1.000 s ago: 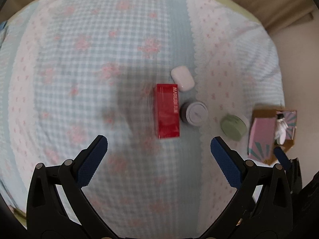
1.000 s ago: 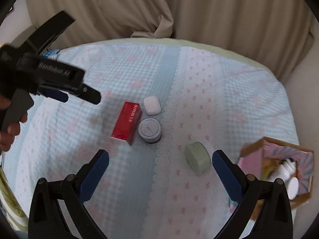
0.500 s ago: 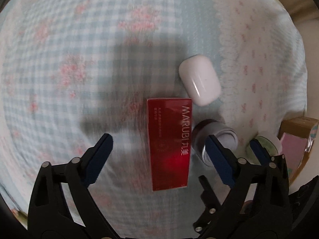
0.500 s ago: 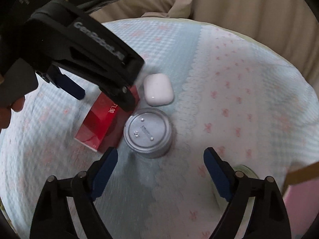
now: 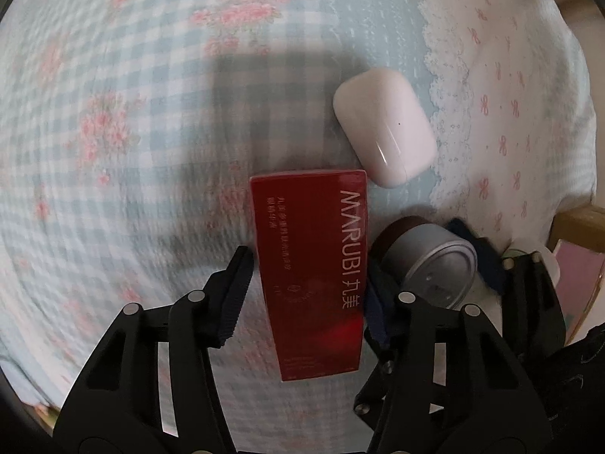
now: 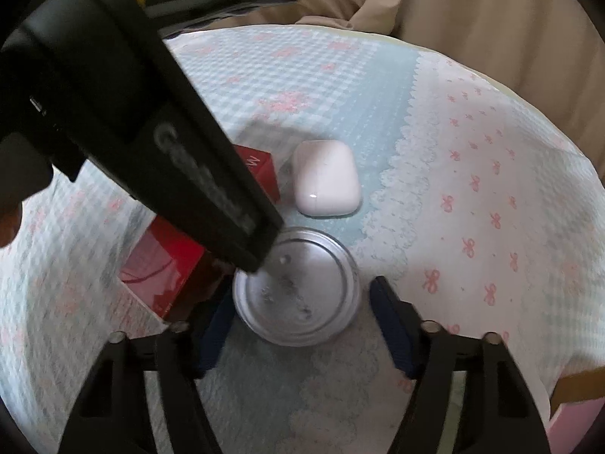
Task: Organize rigid objects
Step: 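Grasp the red MARUBI box with the left tool while the right tool grasps the silver tin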
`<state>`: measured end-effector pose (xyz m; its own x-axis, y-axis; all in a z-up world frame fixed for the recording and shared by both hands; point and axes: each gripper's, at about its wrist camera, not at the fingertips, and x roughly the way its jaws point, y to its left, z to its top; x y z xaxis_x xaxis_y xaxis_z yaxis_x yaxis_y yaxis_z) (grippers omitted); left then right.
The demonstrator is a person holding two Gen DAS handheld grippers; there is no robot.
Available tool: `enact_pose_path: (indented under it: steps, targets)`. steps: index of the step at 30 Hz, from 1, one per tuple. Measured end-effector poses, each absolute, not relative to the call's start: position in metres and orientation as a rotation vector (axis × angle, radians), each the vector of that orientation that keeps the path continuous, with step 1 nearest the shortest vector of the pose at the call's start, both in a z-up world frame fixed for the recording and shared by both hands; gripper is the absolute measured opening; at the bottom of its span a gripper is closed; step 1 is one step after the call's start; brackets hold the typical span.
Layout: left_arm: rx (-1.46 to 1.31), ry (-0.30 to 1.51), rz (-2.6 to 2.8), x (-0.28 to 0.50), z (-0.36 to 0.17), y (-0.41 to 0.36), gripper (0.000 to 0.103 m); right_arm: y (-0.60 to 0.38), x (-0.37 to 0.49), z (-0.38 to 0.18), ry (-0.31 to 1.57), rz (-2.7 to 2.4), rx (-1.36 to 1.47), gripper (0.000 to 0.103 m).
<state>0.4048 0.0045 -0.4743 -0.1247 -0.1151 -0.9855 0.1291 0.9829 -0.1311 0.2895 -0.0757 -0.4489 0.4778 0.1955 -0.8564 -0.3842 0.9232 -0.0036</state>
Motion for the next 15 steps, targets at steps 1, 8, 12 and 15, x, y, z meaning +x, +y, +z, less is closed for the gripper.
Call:
enact_pose_path:
  steps: [1,8,12,15]
  targets:
    - [0.002,1.683,-0.214,0.405,-0.474,0.004,0.044,-0.075,0.29,-0.449,1.015,0.36,-0.206,0.052]
    - [-0.026,1.647,-0.233,0.403,-0.462,0.017,0.038,-0.075,0.287,-0.445,1.031,0.356,-0.221,0.051]
    - [-0.062,1.603,-0.238,0.398,-0.446,0.02,0.038,-0.077,0.282,-0.443,1.041,0.34,-0.213,0.051]
    - [-0.086,1.564,-0.247,0.391,-0.434,0.026,0.038,-0.081,0.277,-0.443,1.046,0.319,-0.204,0.051]
